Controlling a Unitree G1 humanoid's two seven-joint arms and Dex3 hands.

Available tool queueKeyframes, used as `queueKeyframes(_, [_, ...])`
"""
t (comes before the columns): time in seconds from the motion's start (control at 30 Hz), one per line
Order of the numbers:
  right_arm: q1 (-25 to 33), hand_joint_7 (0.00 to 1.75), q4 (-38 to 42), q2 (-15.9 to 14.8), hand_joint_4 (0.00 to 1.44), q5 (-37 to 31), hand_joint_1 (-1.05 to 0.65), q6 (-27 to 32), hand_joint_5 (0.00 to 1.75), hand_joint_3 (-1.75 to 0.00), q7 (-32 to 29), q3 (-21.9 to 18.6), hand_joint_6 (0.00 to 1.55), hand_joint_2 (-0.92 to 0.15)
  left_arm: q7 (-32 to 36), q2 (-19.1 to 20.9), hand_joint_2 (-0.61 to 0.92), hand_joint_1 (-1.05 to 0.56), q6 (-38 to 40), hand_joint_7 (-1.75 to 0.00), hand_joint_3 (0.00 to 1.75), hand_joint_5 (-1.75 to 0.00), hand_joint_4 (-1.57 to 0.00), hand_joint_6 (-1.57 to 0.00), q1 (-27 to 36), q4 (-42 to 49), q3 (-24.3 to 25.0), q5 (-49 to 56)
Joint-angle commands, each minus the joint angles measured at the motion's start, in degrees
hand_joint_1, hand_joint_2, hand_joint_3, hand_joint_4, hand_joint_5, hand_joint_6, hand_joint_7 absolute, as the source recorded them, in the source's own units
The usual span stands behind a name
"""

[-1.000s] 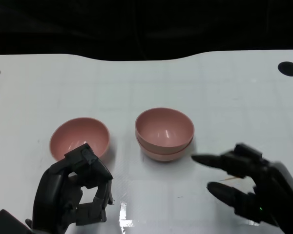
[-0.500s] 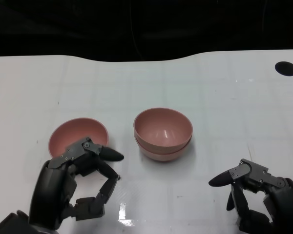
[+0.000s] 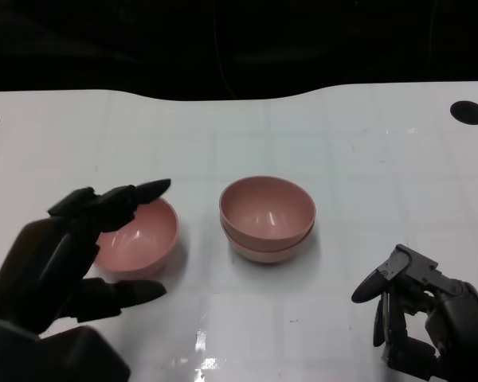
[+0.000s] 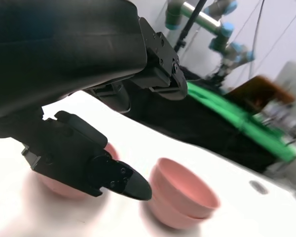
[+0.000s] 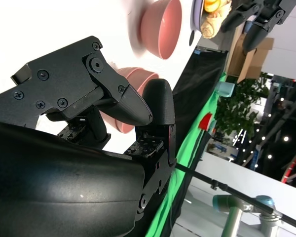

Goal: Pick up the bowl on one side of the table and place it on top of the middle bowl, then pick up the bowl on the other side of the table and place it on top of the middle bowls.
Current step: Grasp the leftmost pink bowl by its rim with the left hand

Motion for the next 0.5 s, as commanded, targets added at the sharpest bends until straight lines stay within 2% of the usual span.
queueKeyframes(0.03, [0.3, 1.63, -1.2, 0.2, 0.89, 0.0, -0.12, 0.8, 1.75, -1.41, 0.5, -1.0, 0.73, -0.42, -0.3, 3.2, 0.89, -0.58, 4.5, -0.02, 0.00, -0.54, -0.19, -0.36, -1.5, -2.2, -1.6, 6.6])
queueKeyframes(0.17, [-0.1, 1.62, -0.7, 0.6, 0.89, -0.2, -0.12, 0.8, 1.75, -1.41, 0.7, -1.3, 0.73, -0.41, 0.1, 5.1, 0.88, -0.60, 7.7, -0.01, 0.00, -0.51, -0.23, -0.37, -3.6, -0.7, -5.1, 13.0])
queueKeyframes(0.33, [-0.2, 1.61, -1.0, 1.0, 0.89, -0.5, -0.11, 1.8, 1.75, -1.41, 0.9, -1.5, 0.73, -0.42, -3.8, 6.8, 0.90, -0.60, 13.0, 0.00, 0.01, -0.49, -0.27, -0.34, -7.4, 3.1, -9.7, 17.0])
queueKeyframes(0.5, [-0.1, 1.57, -1.3, 1.6, 0.88, -0.9, -0.11, 2.3, 1.75, -1.41, 1.1, -1.6, 0.74, -0.42, -7.6, 7.4, 0.91, -0.57, 18.0, 0.00, 0.00, -0.25, -0.40, -0.36, -12.8, 9.7, -14.3, 18.5])
